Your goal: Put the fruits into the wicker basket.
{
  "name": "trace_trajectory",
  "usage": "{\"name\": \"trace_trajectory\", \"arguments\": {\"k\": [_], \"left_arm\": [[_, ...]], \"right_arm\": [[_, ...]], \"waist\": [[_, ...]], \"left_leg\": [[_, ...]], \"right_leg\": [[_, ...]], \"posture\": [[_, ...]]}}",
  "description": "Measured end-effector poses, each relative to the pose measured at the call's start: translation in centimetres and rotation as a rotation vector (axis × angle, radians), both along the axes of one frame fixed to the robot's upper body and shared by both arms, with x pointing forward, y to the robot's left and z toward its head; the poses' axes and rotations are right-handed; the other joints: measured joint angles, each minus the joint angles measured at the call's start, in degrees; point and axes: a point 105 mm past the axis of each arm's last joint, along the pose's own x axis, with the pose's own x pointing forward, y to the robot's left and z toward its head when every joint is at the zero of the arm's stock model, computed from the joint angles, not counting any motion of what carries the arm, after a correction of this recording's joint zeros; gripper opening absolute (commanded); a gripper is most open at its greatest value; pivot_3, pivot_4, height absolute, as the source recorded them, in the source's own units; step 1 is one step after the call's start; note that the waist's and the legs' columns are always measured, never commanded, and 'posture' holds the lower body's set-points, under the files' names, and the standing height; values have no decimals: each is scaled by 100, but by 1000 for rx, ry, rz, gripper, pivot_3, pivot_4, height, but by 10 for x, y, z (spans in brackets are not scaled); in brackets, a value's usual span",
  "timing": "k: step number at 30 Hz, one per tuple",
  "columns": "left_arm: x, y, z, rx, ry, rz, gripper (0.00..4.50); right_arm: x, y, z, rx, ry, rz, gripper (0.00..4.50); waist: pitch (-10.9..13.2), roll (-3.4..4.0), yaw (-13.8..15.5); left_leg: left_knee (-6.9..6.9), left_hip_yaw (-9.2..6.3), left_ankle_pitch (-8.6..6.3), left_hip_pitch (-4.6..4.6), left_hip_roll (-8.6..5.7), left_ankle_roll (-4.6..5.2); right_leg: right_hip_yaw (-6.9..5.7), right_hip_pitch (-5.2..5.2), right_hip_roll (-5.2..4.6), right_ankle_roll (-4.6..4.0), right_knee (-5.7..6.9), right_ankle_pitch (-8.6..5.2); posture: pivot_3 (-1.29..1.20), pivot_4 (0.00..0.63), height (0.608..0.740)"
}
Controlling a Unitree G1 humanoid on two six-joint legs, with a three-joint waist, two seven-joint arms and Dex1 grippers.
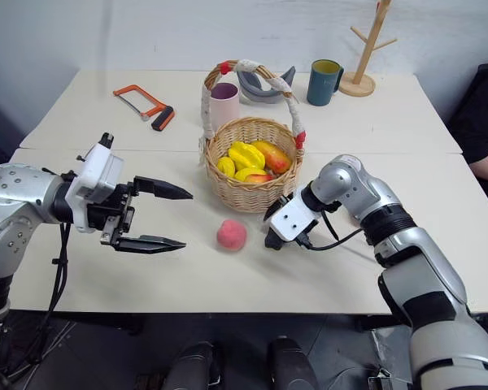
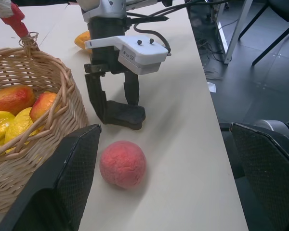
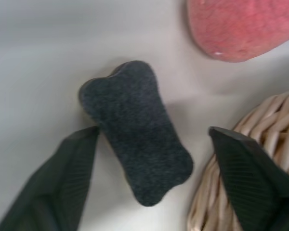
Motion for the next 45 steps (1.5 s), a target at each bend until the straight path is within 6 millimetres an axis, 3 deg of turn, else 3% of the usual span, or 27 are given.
{"name": "trace_trajectory", "arguments": {"k": [4,6,9,13,15,20,26,29,32,36,39,43,45], "left_arm": [[0,0,0,0,0,1,4500],[0,0,0,0,0,0,4500],[1,-3,3,-11,-5,-13,4500],[0,-14,9,-68,5,-58,4500],[-2,-23,16,-132,20,-102,4500],[-8,-34,19,-190,62,-173,4500],[-5,-44,13,-179,71,-234,4500],[2,-45,6,-145,57,-238,4500],[9,-44,-11,-50,10,-237,4500],[17,-41,-25,-10,4,-218,4500],[20,-41,-26,-14,-2,-198,4500],[29,-34,-37,-34,17,-91,4500],[32,-31,-44,-51,39,-38,4500]], "right_arm": [[-3,-3,0,-6,41,-8,1286],[-7,-7,0,-1,64,-21,986],[-20,-19,6,80,107,-97,986],[-47,-44,35,196,153,-242,986],[-67,-74,46,240,190,-382,986],[-93,-159,62,299,145,-826,986],[-110,-243,42,304,19,-1232,986],[-106,-261,26,347,-36,-1326,1938],[-105,-270,9,375,-36,-1384,2998],[-104,-268,9,398,-35,-1388,4406],[-103,-257,16,441,-5,-1364,4489],[-102,-229,52,615,32,-1285,4489],[-103,-204,75,750,116,-1224,4489]], "waist": [[0,0,1],[0,0,6],[0,0,82],[2,2,170],[2,4,261],[2,4,286],[2,4,221],[2,4,144],[1,7,126],[4,13,135],[4,13,143],[4,13,137],[4,13,134]], "left_leg": [[-2,-2,-2,0,0,1],[-2,-4,-8,-1,0,5],[0,-13,-17,-8,-1,14],[3,-14,-24,-12,-6,25],[2,-25,-33,-13,-13,36],[0,-12,-33,-5,-13,41],[0,-1,-25,13,-4,30],[-4,-1,-15,13,-3,12],[-14,6,-4,13,-2,-6],[-16,13,-2,10,1,-9],[-15,11,-4,9,1,-6],[-15,8,-14,9,5,10],[-16,6,-15,9,6,10]], "right_leg": [[-1,0,0,0,2,0],[-2,-1,0,0,1,0],[-9,-1,-6,0,-3,0],[-14,4,-19,0,-13,0],[-26,13,-28,0,-23,0],[-18,30,-24,2,-50,0],[3,38,7,3,-46,1],[9,34,16,3,-46,2],[24,24,28,3,-45,1],[36,15,31,4,-41,1],[39,15,31,6,-41,2],[39,16,32,8,-39,2],[39,16,31,8,-35,2]], "posture": [[0,150,740],[0,150,740],[0,150,740],[0,150,740],[0,150,740],[0,150,740],[0,150,740],[0,150,740],[0,150,740],[0,150,740],[0,150,740],[0,150,740],[0,150,740]]}}
